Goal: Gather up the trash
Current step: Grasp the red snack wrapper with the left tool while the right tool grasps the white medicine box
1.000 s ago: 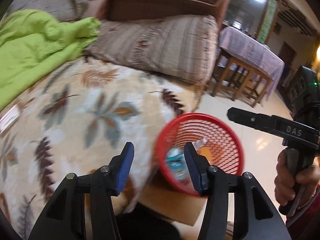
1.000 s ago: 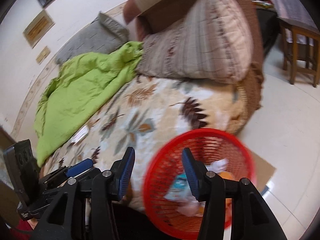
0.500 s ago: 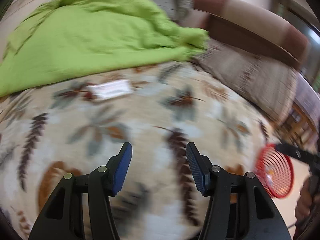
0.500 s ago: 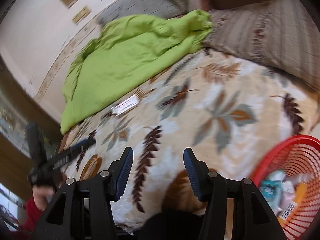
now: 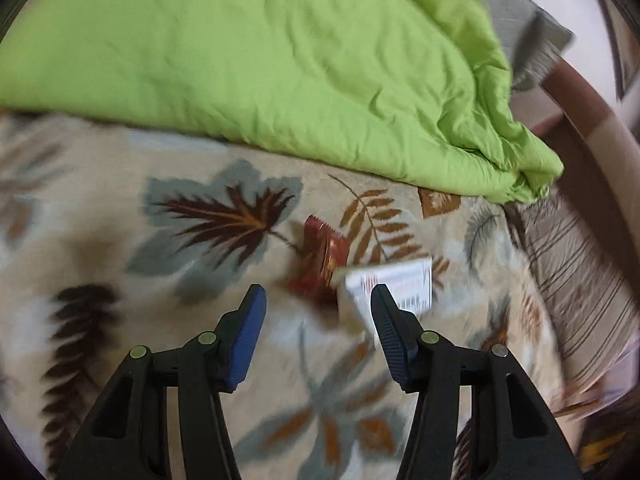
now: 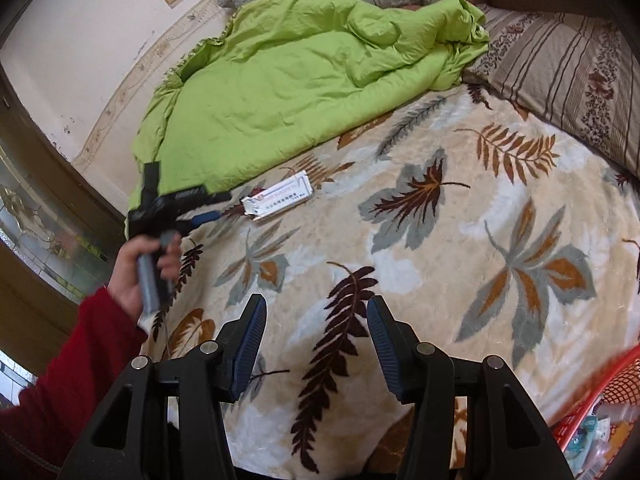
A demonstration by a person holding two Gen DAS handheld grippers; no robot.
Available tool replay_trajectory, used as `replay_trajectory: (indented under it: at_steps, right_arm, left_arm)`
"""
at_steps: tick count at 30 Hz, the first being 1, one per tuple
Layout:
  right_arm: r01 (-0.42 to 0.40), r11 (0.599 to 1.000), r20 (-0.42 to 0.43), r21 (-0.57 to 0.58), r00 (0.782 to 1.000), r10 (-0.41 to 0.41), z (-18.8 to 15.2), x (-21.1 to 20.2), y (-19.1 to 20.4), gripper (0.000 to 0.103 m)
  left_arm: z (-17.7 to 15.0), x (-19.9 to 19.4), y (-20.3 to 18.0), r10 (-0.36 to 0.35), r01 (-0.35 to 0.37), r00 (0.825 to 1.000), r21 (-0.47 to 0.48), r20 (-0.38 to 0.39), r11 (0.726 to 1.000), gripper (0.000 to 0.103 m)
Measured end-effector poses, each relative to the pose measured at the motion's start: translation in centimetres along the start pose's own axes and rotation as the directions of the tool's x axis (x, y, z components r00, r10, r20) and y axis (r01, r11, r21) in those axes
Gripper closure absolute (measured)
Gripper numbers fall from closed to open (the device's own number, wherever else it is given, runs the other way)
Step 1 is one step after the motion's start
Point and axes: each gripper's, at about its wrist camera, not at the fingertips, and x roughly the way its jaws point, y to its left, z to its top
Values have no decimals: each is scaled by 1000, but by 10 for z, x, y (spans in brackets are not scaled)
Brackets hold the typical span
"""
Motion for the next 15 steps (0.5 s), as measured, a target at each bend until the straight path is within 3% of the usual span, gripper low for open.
replay_trajectory:
  at_steps: [6, 8, 9, 11, 15]
  right_arm:
    - [47, 999, -21, 23, 999, -47, 0, 9, -20, 47]
    - [54, 998, -24, 39, 998, -53, 0, 10, -26, 47]
    - [54, 997, -24, 45, 998, -53, 0, 11, -28, 47]
    - [50, 997, -23, 55, 999, -49, 1, 12, -31, 47]
    - [37, 998, -22, 50, 999, -36, 1, 14, -29, 47]
  left_arm:
    - [27, 56, 3, -36, 33, 996, -44, -77, 998, 63]
    - [25, 72, -8, -53, 54, 989, 2, -136, 999, 63]
    - [21, 79, -15, -28, 33, 988, 37, -149, 999, 63]
    - [12, 80, -29, 0, 15, 990, 101, -142, 995, 64]
    - [-24, 67, -55, -30, 58, 986, 173, -163, 983, 67]
